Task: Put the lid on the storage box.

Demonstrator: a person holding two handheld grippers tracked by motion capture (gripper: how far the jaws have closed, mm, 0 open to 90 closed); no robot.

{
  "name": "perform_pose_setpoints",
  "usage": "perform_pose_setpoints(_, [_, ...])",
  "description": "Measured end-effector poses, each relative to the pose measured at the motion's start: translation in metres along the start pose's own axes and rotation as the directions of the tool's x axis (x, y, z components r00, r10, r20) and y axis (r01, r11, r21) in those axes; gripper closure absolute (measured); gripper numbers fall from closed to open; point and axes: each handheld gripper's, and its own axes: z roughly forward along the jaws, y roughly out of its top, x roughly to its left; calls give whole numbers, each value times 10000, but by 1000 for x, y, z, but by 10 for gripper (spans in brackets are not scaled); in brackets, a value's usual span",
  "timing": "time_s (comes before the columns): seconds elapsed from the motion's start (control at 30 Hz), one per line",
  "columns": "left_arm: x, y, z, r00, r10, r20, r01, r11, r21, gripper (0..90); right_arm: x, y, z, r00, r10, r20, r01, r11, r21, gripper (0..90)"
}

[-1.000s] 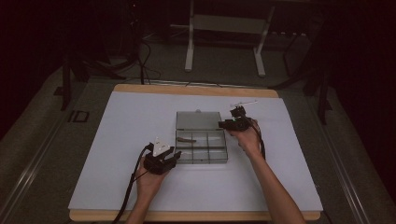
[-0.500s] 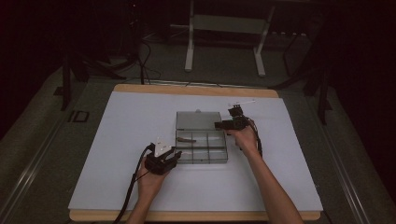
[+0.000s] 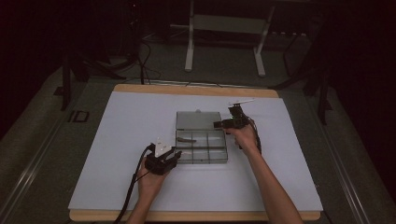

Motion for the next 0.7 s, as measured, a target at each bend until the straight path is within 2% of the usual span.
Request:
perform_pose_setpoints(0.13, [0,0,0,10000,-12,-19,12,10000,11,663,-2,1,1,9997,191,-135,-190,9998,81,394])
perform_pose_setpoints(0.23, [-1,0,0,10000,-4,-61,4,10000,37,665,0,1,3,9985,347,-429,-338,9992,215,389])
perform_pose_setpoints(0.4, [-1,1,0,10000,-7,-72,8,10000,58,666,0,5,5,9983,413,-419,-394,9982,458,383])
perform_pose_setpoints(0.6, [-1,1,0,9999,5,-133,-4,10000,76,669,-4,5,6,9937,822,-757,-774,9949,646,396])
perform_pose_setpoints(0.7, [-2,1,0,9999,11,-141,-10,10000,89,671,-6,5,6,9914,860,-992,-805,9951,579,423])
